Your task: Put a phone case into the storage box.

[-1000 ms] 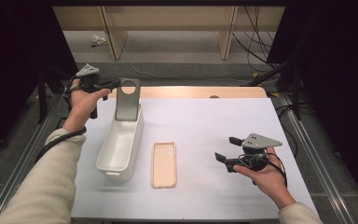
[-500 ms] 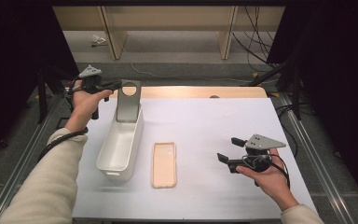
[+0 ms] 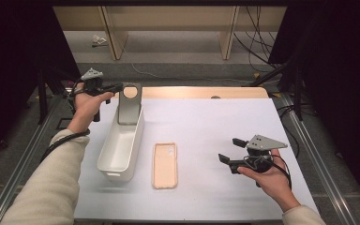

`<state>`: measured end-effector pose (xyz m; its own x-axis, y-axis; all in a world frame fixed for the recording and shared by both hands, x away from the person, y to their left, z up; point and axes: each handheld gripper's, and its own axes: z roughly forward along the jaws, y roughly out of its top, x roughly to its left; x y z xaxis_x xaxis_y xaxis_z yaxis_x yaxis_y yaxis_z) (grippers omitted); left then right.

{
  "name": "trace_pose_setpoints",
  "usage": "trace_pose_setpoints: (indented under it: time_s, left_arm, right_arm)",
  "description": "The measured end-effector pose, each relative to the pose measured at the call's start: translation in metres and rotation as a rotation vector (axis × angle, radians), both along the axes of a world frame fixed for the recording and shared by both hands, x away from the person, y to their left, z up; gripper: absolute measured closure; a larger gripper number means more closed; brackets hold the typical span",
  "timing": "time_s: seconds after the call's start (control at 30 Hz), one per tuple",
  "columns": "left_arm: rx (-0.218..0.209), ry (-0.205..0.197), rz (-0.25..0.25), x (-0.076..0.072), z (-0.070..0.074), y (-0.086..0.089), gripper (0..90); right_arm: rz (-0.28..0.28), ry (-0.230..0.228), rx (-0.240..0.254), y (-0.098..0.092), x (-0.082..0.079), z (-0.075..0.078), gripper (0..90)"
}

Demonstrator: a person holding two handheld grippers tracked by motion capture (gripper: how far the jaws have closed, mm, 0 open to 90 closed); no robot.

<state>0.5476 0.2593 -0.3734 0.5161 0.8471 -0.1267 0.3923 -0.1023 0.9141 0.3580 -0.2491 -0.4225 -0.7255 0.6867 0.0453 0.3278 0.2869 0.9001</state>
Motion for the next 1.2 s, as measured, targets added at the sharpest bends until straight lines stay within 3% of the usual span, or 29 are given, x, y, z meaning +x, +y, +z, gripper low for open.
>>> trace_pose_setpoints:
  time_s: [0.83, 1.2]
  left_arm:
    - [0.003, 0.034, 0.013, 0.003, -0.009, 0.001, 82.2]
    - [0.041, 0.054, 0.04, 0.006, -0.012, 0.001, 81.2]
  right_arm:
    - [0.007, 0.007, -0.002, 0.001, 0.0, -0.001, 19.9]
    - [0.008, 0.008, 0.0, 0.001, 0.0, -0.001, 20.3]
